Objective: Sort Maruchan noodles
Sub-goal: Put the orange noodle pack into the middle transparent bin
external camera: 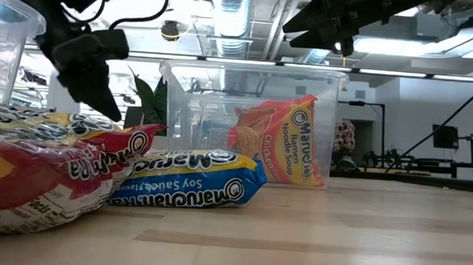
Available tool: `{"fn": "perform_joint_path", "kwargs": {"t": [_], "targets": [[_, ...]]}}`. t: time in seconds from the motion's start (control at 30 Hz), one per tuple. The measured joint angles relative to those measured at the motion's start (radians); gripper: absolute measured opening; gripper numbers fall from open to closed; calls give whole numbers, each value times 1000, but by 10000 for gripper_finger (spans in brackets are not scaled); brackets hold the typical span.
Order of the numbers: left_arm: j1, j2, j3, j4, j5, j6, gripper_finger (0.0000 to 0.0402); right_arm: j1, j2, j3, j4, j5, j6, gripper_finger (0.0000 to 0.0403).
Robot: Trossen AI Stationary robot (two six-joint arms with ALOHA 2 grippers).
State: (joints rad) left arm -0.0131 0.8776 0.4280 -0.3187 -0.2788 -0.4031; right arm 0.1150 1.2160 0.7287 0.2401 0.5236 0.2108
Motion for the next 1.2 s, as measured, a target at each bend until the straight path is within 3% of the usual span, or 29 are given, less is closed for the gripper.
{"fn": "perform_joint_path", "kwargs": {"t": [0.17, 0.37, 0.6, 1.0, 1.1, 1.2], "targets": [[-42, 0, -72, 130, -36, 61, 140, 0, 0, 0, 0, 0, 0, 244], [-67, 53, -78, 165, -120, 135, 226, 0, 0, 0, 2, 0, 0, 244], [-68, 172, -78, 213, -126, 183, 268, 0, 0, 0, 3, 0, 0, 244], [-68, 390, -77, 244, -249, 191, 261, 0, 0, 0, 3, 0, 0, 244], [-68, 427, -77, 242, -264, 171, 216, 0, 0, 0, 3, 0, 0, 244], [-68, 456, -76, 243, -272, 148, 119, 0, 0, 0, 2, 0, 0, 244]]}}
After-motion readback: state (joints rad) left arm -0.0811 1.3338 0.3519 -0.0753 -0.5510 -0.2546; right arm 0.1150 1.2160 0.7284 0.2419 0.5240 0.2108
